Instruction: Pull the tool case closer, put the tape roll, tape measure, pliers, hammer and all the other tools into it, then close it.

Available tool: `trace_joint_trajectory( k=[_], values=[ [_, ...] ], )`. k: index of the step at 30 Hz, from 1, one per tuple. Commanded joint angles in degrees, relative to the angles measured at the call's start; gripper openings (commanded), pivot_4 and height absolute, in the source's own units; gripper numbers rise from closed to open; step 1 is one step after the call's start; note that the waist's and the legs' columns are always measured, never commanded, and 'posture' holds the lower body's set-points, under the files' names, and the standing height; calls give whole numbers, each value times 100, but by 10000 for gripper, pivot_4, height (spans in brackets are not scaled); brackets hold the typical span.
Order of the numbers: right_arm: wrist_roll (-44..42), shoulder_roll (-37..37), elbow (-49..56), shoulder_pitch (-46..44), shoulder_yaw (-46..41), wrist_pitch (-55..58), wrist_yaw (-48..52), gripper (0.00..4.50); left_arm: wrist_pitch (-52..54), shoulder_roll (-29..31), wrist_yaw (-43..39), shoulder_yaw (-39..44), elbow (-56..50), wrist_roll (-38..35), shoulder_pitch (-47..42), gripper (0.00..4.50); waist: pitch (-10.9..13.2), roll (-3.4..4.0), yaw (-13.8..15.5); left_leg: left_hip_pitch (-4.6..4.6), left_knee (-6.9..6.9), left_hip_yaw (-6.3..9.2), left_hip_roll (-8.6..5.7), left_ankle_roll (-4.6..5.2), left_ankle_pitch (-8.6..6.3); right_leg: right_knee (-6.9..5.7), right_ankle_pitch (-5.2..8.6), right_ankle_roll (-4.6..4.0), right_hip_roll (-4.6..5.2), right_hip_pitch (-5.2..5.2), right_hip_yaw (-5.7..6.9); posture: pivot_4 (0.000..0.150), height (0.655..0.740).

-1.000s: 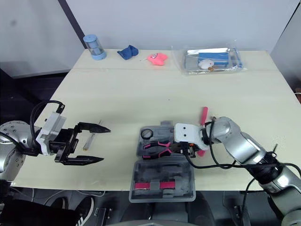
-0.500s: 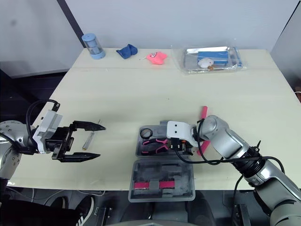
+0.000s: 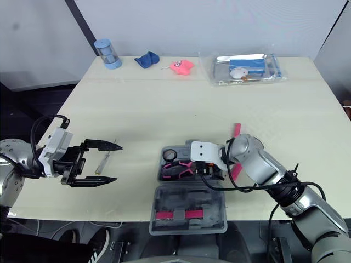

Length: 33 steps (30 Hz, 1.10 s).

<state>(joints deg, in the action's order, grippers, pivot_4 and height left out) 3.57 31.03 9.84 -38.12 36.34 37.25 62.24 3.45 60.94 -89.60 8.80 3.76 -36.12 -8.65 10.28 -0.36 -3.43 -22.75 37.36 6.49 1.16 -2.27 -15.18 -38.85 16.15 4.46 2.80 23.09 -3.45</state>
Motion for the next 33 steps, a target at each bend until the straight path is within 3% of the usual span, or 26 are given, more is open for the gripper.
trace_joint_trajectory(
  k=[1, 10, 11, 16, 22, 25, 32, 33],
  values=[
    [87, -115, 33, -52, 43, -91, -53, 9760, -115, 95, -290, 53, -25, 4, -13, 45000, 0, 0, -33, 0, 0, 0, 0, 0, 0, 0, 0, 0, 0, 0, 0, 1500, 7400],
    [178, -213, -162, 3, -23, -318, -140, 9760, -111, 62, -289, 65, -91, -12, 43, 45000, 0, 0, -76, 1, 0, 2, 0, 0, 0, -5, 0, -1, -1, 2, 0, 1500, 7400],
    [184, -215, -168, 4, -35, -345, -145, 20065, -114, 59, -290, 67, -90, -16, 46, 45000, 0, 0, -75, 1, 0, 2, 0, 0, 0, -5, 0, -1, -1, 2, 0, 1500, 7400],
    [9, -262, -100, 42, -267, -319, -166, 44124, -107, 38, -289, 67, -97, -32, 45, 45000, 0, 0, -61, 1, 0, 1, 0, 0, 0, -4, 0, -1, 0, 2, 0, 1500, 7400],
    [-361, -420, -122, 274, -719, -653, -290, 44124, -99, -1, -289, 79, -140, -35, 69, 45000, 0, 0, -63, 1, 0, 2, 0, 0, 1, -5, 0, -2, -1, 2, 0, 1500, 7400],
    [-528, -612, -378, 479, -929, -1050, -415, 36840, -109, -51, -289, 73, -135, -6, 71, 45000, -1, -1, -63, 1, 0, 0, 0, 0, 1, -5, 0, -2, 0, 2, -1, 1500, 7400],
    [-574, -812, -983, 716, -971, -1775, -433, 3911, -119, -120, -289, 83, -109, 21, 83, 45000, -1, -1, -64, 1, 0, 0, 0, -2, 1, -6, 0, -2, -1, 2, -1, 1500, 7400],
    [-570, -835, -1082, 727, -959, -1873, -421, 827, -122, -127, -289, 82, -95, 28, 79, 45000, -1, -1, -70, 1, 0, 0, 0, -3, 2, -6, 0, -2, -1, 2, -1, 1500, 7400]
  ],
)
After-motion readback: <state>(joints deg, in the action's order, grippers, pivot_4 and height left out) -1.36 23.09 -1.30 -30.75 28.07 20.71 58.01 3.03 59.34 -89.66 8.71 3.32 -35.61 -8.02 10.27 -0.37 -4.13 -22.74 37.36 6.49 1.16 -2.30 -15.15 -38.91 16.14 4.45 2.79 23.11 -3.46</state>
